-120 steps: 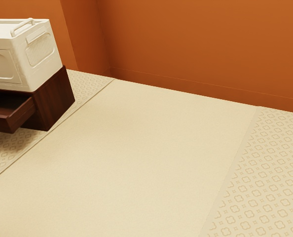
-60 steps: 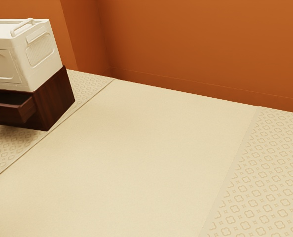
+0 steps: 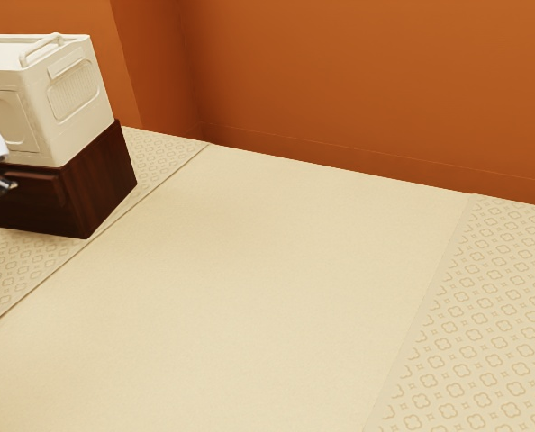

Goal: Push the drawer handle with one arm to close the drawer

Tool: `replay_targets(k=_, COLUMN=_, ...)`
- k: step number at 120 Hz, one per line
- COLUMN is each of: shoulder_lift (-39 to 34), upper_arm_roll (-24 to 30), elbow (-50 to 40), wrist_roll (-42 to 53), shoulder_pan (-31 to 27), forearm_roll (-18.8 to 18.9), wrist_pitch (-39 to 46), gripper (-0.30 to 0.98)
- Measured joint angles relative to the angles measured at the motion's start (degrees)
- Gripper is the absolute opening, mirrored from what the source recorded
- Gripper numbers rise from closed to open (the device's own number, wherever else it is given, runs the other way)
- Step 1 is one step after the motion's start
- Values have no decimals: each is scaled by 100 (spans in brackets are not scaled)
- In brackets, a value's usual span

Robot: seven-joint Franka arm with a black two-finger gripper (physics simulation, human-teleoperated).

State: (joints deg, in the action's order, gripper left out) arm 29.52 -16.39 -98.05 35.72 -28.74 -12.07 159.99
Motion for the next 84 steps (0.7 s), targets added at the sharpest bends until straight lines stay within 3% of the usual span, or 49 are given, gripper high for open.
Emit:
replay_targets(k=45, shoulder_lift=322, upper_arm_roll=208, elbow=517, wrist_roll=79, shoulder_pan=-161, forearm_roll=-5, wrist_pitch=-102, gripper=-10)
replay_targets(k=84, shoulder_lift=193, upper_arm_roll=257, elbow=311, wrist_roll=148, shoulder_pan=-217, forearm_roll=-12, wrist_pitch=-184, gripper=-10)
